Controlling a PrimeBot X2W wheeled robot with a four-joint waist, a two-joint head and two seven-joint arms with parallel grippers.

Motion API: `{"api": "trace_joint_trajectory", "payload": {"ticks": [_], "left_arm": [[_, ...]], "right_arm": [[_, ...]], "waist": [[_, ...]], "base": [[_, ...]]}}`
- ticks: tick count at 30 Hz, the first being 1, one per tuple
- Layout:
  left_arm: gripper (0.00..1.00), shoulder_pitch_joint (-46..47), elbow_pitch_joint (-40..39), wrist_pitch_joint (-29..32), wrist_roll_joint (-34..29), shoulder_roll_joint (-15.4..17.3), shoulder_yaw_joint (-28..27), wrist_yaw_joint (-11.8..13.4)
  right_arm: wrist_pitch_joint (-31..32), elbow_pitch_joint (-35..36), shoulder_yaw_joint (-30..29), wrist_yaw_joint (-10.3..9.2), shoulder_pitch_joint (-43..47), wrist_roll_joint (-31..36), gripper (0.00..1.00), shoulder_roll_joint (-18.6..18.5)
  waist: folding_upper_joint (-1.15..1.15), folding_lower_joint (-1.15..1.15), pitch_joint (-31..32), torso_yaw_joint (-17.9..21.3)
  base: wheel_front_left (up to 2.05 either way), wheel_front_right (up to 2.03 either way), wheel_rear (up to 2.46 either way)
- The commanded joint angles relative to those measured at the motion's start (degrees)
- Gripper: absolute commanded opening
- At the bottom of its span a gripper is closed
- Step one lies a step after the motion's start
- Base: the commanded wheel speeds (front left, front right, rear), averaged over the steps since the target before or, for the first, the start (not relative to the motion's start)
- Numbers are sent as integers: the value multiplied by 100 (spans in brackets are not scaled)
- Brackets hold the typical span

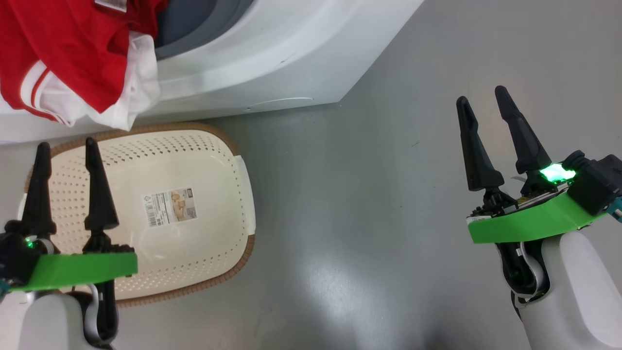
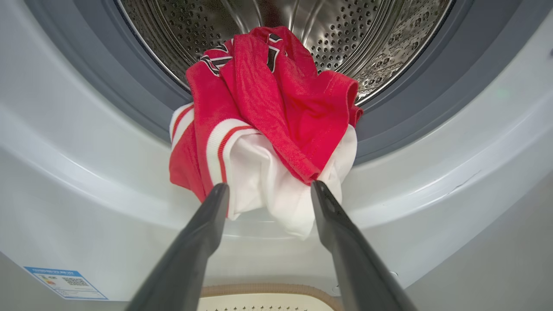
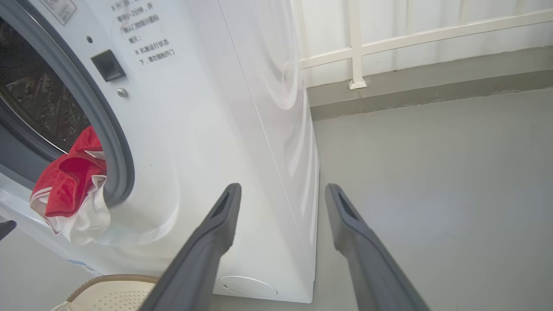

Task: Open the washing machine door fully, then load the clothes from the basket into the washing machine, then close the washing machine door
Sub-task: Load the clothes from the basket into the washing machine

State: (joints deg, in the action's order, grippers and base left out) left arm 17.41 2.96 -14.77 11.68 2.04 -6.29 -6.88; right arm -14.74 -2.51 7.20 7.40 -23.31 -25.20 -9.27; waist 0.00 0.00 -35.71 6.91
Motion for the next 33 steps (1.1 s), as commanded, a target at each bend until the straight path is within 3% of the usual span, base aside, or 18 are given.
{"api": "trace_joint_trajectory", "payload": {"ticks": [1,10,21,33], "left_arm": [[100,87,20,-23,-30,99,-201,-38],[100,900,1241,-23,36,449,-82,-54],[100,1894,2647,-12,314,637,287,-59],[100,2688,3415,-21,483,825,513,-60]], "right_arm": [[-26,117,109,9,118,21,100,19],[-26,111,140,9,83,20,100,33],[-26,105,146,9,69,12,100,73],[-26,115,108,9,50,30,100,86]], "waist": [[0,0,1,-9],[0,0,-22,9],[0,0,-58,123],[0,0,-121,148]], "base": [[0,0,0],[0,0,0],[0,0,0],[0,0,0]]}}
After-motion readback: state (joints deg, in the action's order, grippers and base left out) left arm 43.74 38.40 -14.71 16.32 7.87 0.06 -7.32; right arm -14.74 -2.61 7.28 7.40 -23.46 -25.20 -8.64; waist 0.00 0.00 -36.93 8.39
